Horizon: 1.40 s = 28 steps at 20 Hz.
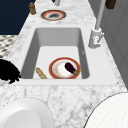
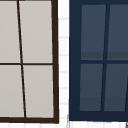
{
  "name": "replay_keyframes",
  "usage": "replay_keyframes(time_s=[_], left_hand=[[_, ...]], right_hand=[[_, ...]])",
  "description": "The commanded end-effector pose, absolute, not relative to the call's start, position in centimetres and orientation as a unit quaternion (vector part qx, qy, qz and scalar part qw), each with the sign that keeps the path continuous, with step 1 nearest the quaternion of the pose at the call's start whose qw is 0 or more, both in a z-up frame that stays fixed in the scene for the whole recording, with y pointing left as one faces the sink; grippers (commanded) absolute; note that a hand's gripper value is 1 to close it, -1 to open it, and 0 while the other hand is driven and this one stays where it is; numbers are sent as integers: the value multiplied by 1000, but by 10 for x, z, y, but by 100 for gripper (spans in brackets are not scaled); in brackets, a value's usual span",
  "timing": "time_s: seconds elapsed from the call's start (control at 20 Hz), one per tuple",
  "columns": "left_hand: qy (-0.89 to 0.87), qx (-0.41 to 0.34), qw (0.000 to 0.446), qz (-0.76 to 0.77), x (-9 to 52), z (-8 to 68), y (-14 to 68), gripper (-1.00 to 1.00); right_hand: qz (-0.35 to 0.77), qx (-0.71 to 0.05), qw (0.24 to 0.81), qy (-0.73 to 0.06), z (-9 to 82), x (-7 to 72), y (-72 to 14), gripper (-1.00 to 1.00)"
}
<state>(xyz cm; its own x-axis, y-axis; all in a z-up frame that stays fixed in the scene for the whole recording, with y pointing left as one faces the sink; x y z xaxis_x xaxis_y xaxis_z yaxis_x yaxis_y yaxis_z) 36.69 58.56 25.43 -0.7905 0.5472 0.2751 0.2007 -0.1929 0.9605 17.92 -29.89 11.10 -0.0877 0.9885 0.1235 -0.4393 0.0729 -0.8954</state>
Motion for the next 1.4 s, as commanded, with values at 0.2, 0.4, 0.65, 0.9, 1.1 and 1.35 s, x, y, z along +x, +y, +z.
replay_keyframes(time_s=[0.2,0.4,0.65,0.9,1.1,1.35], left_hand=[[622,286,106,722,335,244,545,100],[613,284,108,729,336,225,521,100],[632,278,124,712,336,182,513,100],[636,279,118,709,357,140,510,100],[632,296,102,708,371,144,507,100],[640,313,104,694,355,167,515,-100]], right_hand=[[601,-321,594,-428,111,179,-299,0],[601,-321,594,-428,111,179,-299,0],[601,-321,594,-428,111,179,-299,0],[601,-321,594,-428,111,179,-299,0],[601,-321,594,-428,111,179,-299,0],[601,-321,594,-428,111,179,-299,0]])
